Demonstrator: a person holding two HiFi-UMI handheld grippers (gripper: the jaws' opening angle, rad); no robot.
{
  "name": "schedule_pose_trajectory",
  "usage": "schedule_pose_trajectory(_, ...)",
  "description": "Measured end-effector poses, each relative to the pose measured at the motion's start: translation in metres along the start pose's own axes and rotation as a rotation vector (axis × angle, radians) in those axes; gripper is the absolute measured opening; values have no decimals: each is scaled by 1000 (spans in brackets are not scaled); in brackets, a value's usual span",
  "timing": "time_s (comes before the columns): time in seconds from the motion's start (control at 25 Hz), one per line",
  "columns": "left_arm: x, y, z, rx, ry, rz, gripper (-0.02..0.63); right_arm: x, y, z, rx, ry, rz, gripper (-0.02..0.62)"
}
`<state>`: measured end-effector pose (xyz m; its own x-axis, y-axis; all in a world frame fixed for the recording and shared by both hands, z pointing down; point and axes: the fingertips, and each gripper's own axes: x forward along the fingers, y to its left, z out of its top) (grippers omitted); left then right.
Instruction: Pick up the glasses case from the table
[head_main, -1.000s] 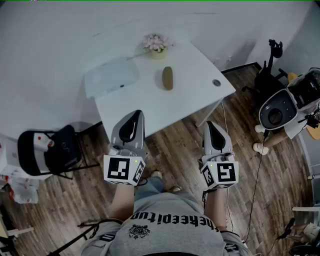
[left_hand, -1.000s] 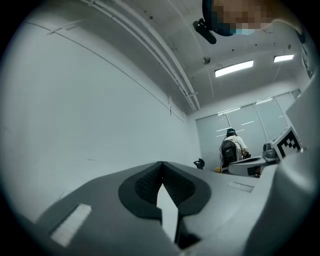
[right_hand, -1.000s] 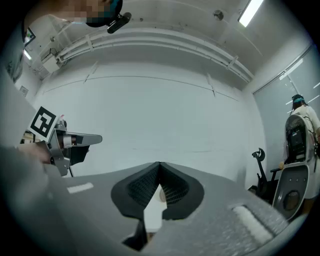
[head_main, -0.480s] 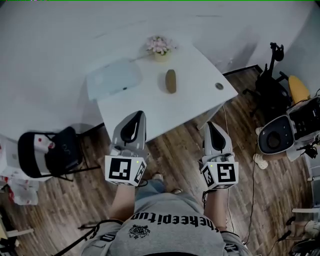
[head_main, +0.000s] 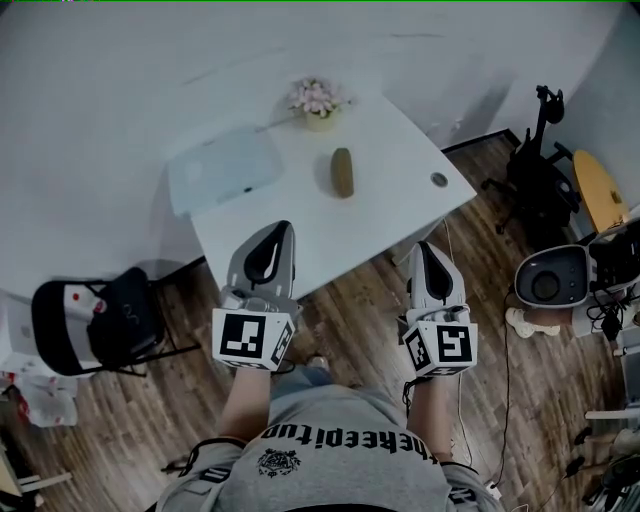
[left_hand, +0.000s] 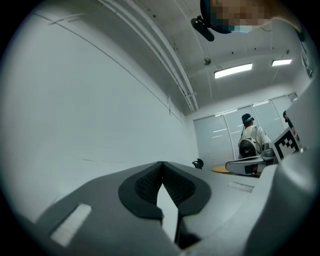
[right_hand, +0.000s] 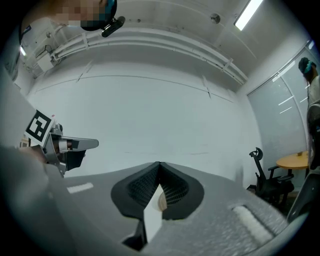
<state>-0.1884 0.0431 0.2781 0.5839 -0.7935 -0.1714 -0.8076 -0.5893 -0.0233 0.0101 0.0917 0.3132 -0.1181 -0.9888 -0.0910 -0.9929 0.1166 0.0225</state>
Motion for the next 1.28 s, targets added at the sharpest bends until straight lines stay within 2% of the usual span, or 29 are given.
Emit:
schedule_pose_trajectory(0.32, 21, 10, -6, -26, -7, -61, 20, 7, 2, -5, -6, 16, -51, 3)
schedule_pose_trajectory(0.6, 42, 8, -17, -54, 2, -89, 20, 12, -13, -13, 1, 36, -87, 3)
schedule_pose_trajectory(0.92, 67, 15, -21, -49, 18, -60, 20, 42, -29, -17, 13, 37, -60, 3)
schedule_pose_trajectory(1.28, 118, 19, -26, -35, 20, -16, 20, 94, -63, -19, 22, 36, -6, 3)
